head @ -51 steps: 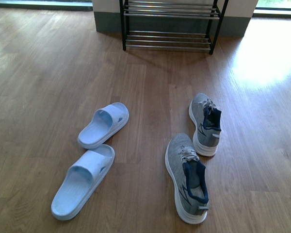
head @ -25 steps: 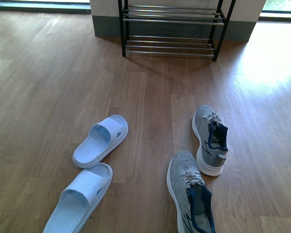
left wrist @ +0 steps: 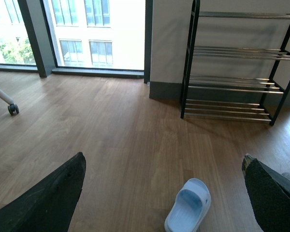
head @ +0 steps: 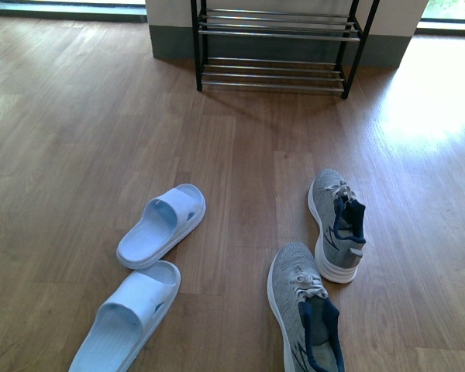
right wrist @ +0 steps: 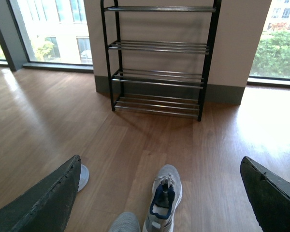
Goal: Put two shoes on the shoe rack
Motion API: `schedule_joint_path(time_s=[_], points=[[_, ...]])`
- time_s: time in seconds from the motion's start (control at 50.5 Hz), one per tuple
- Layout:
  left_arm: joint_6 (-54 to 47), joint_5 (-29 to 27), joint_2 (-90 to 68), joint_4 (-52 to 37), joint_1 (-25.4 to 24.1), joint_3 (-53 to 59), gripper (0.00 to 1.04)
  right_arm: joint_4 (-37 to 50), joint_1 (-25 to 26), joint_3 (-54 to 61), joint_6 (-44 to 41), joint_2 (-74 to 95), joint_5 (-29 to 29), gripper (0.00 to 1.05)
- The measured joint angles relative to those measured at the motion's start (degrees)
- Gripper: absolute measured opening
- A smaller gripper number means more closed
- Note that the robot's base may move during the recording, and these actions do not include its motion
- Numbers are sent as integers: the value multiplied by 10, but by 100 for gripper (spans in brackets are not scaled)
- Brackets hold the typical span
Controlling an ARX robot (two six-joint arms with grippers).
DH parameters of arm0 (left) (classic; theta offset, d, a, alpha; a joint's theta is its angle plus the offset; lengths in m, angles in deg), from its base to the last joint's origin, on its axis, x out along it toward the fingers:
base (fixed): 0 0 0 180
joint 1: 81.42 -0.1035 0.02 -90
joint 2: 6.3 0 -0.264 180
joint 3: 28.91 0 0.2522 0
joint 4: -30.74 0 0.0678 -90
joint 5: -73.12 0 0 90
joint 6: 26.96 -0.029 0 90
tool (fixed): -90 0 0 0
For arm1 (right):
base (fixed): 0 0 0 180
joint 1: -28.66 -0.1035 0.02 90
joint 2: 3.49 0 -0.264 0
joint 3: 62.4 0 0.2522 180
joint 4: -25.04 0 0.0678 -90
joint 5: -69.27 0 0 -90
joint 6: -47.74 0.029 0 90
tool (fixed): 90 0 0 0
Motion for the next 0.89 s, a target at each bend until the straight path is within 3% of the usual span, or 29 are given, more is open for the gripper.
schedule_joint_path(time_s=[0.89], points=[[0, 0, 0, 0, 0, 0, 95, 0, 0, 0, 1, 0, -2, 95]])
